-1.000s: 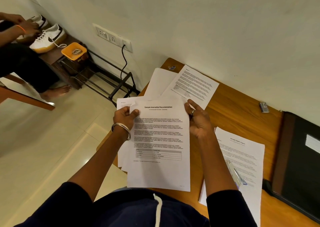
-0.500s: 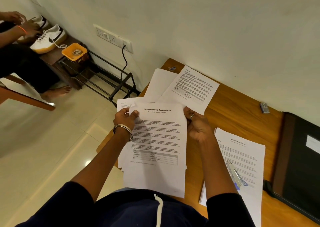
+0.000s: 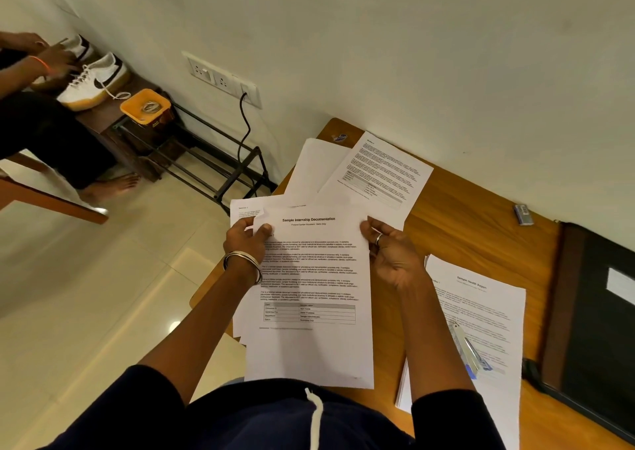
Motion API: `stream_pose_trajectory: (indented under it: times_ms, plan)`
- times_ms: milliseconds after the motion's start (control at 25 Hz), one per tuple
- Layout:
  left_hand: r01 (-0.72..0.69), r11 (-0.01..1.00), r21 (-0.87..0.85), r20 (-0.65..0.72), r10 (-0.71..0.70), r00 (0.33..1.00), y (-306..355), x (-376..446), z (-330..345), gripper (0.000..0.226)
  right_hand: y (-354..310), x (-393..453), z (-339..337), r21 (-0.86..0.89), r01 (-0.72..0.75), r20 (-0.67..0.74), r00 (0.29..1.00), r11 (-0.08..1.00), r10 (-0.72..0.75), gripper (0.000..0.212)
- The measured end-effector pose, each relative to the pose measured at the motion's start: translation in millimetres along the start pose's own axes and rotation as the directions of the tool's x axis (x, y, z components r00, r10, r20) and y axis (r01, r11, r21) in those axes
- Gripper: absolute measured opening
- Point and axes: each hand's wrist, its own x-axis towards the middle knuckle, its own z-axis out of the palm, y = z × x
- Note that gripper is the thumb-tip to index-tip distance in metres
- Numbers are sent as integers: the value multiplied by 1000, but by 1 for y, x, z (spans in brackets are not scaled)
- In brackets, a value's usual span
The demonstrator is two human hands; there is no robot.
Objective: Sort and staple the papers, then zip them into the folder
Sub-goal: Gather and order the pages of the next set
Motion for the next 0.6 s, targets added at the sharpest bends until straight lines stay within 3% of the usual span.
stream_pose_trajectory:
  times_ms: [200, 360, 600]
  plan:
    - [-75, 997, 2, 56, 75, 996, 1, -6, 8, 36, -15, 2, 8, -78, 132, -105, 985, 988, -140, 9]
    - [-76, 996, -42, 68, 79, 995, -3, 0, 9, 32, -11, 6, 2, 35, 121, -139, 984, 992, -115, 11]
    - [-83, 996, -39, 68, 85, 994, -6, -4, 9, 33, -9, 8, -3, 67, 91, -156, 984, 994, -80, 13]
